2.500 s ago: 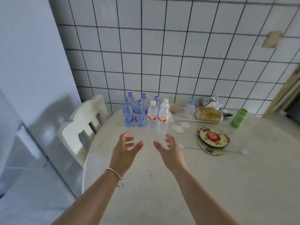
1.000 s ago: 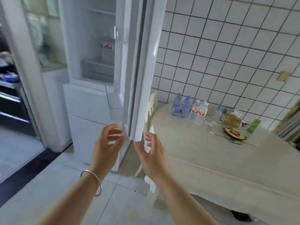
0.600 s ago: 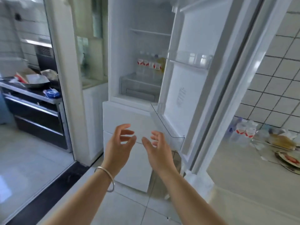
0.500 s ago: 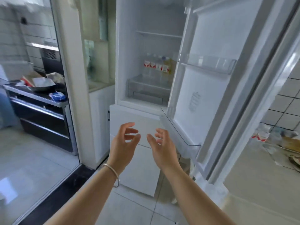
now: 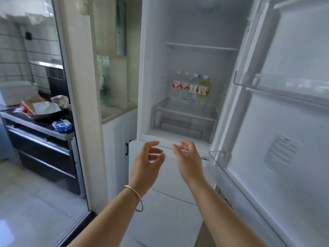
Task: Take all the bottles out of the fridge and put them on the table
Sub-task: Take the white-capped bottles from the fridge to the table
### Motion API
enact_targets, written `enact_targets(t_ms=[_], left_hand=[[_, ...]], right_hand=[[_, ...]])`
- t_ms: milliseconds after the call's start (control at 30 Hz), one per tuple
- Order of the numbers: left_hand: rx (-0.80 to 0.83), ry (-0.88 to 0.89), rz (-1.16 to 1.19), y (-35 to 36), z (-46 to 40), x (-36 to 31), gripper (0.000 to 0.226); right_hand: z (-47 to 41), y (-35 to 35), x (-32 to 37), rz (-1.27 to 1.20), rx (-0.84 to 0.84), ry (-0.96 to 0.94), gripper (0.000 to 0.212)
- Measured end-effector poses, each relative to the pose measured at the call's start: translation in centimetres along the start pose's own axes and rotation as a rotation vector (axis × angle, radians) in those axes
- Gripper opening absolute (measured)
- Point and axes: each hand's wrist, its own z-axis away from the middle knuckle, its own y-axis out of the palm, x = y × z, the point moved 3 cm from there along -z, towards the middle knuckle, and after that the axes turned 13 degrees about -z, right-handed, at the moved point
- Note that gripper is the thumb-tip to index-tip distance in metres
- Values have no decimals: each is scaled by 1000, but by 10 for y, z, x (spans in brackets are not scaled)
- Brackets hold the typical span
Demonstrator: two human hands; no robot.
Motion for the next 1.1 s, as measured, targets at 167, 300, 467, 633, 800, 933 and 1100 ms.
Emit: enact_targets(t_ms=[167,300,467,633,800,933,1100], left_hand=[[35,55,-53,4,-105,5,31],[49,59,-39,16,-169,19,29],[98,62,35,54,-244,46,30],[169,87,90,97,-330,75,34],[301,79,130,150,-419,88,29],[369,82,194,200,-486,79,32],[437,94,238,251,-528,76,30]], right_hand=[[-97,33,-3,-25,-11,-31,38],[-162,39,-10,-95,-64,-10,35],[-238,34,-31,-105,-134,15,33],[-317,32,-57,-90,-259,13,32],[-391,16,-64,-52,-425,39,27],[-446,-5,-63,-76,-507,-28,26],[-502,-26,-76,-109,-585,-65,34]])
